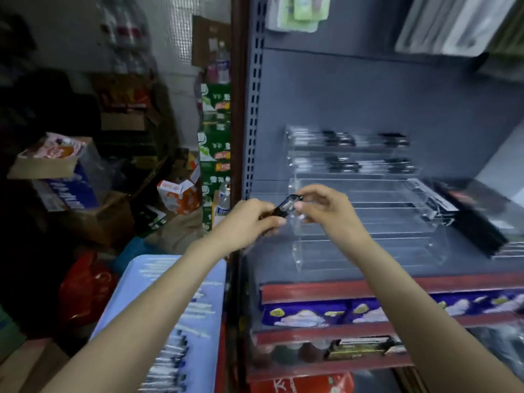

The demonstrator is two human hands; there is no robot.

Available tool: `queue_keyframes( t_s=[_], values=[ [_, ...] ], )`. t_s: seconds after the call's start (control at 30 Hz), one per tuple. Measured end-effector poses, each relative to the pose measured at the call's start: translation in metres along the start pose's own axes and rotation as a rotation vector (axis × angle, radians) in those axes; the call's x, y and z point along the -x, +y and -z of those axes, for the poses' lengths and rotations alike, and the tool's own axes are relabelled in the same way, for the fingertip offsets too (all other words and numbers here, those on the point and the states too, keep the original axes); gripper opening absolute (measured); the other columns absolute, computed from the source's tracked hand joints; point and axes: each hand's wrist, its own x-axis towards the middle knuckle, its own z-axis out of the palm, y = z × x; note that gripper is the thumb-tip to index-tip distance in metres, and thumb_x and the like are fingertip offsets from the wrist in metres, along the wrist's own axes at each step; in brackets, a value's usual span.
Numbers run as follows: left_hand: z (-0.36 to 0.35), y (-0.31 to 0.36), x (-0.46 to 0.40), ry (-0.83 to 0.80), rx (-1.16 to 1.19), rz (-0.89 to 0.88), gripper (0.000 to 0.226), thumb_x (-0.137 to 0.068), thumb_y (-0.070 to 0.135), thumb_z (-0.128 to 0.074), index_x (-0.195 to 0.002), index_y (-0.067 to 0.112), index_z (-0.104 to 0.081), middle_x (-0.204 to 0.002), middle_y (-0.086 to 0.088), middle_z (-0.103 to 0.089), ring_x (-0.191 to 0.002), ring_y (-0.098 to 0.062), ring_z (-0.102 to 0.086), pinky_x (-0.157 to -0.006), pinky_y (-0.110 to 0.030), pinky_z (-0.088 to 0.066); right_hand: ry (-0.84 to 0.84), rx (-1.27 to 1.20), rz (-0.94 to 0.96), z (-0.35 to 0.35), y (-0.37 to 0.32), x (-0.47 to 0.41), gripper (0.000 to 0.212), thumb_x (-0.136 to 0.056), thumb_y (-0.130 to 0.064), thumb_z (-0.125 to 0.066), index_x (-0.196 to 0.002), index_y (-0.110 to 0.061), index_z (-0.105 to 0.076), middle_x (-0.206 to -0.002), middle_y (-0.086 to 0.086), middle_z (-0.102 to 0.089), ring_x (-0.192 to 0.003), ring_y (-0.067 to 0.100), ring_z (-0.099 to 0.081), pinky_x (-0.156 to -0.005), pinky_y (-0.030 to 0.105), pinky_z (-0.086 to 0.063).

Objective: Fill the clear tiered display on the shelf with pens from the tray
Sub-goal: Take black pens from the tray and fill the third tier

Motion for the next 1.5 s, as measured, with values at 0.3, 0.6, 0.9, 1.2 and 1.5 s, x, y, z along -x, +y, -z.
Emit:
queue_keyframes(
  t_s=[0.3,0.6,0.9,1.2,1.5],
  values=[
    [-0.055,0.089,-0.097,0.195,-0.023,-0.055,0.022,-0.086,0.033,-0.062,-0.077,0.015,-0.069,-0.069,-0.009,-0.065,-0.062,-0.021,-0.056,-0.061,-0.035,-0.041,0.175,-0.111,0.028,0.189,0.037,-0.029,0.015,-0.084,0.003,-0.062,-0.076,-0.011,-0.061,-0.061,-0.006,-0.067,-0.059,0.002,-0.066,-0.064,0.012,-0.052],
    [-0.104,0.122,-0.151,0.342,-0.011,0.011,0.012,-0.083,0.026,-0.069,-0.084,0.015,-0.072,-0.074,0.009,-0.066,-0.081,-0.013,-0.064,-0.077,-0.029,-0.047,0.018,0.606,0.272,0.244,0.045,-0.054,0.016,-0.085,-0.016,-0.066,-0.098,-0.012,-0.074,-0.094,-0.002,-0.067,-0.085,0.009,-0.059,-0.073,0.0,-0.038],
    [-0.112,0.118,-0.143,0.174,-0.149,0.112,0.018,-0.1,0.024,-0.032,-0.112,0.016,-0.043,-0.113,-0.003,-0.057,-0.102,-0.024,-0.054,-0.086,-0.037,-0.041,-0.03,0.79,0.168,0.264,0.08,-0.066,0.017,-0.089,-0.014,-0.061,-0.103,-0.015,-0.072,-0.108,0.0,-0.071,-0.1,0.015,-0.064,-0.078,0.01,-0.037],
    [-0.116,0.113,-0.14,0.233,-0.208,0.039,0.024,-0.094,0.015,-0.053,-0.116,0.019,-0.062,-0.101,-0.005,-0.056,-0.09,-0.014,-0.051,-0.075,-0.017,-0.035,-0.249,0.907,0.059,0.269,0.075,-0.066,0.033,-0.094,-0.002,-0.041,-0.103,-0.012,-0.071,-0.111,0.0,-0.069,-0.092,0.01,-0.06,-0.079,0.009,-0.037],
    [-0.125,0.117,-0.145,0.296,-0.138,0.029,0.013,-0.088,0.008,-0.06,-0.096,0.017,-0.065,-0.09,0.004,-0.064,-0.087,-0.012,-0.059,-0.069,-0.002,-0.039,-0.308,1.037,0.086,0.276,0.075,-0.057,0.026,-0.093,-0.011,-0.051,-0.115,-0.014,-0.065,-0.118,0.003,-0.065,-0.109,0.02,-0.059,-0.096,0.025,-0.044]
  ],
)
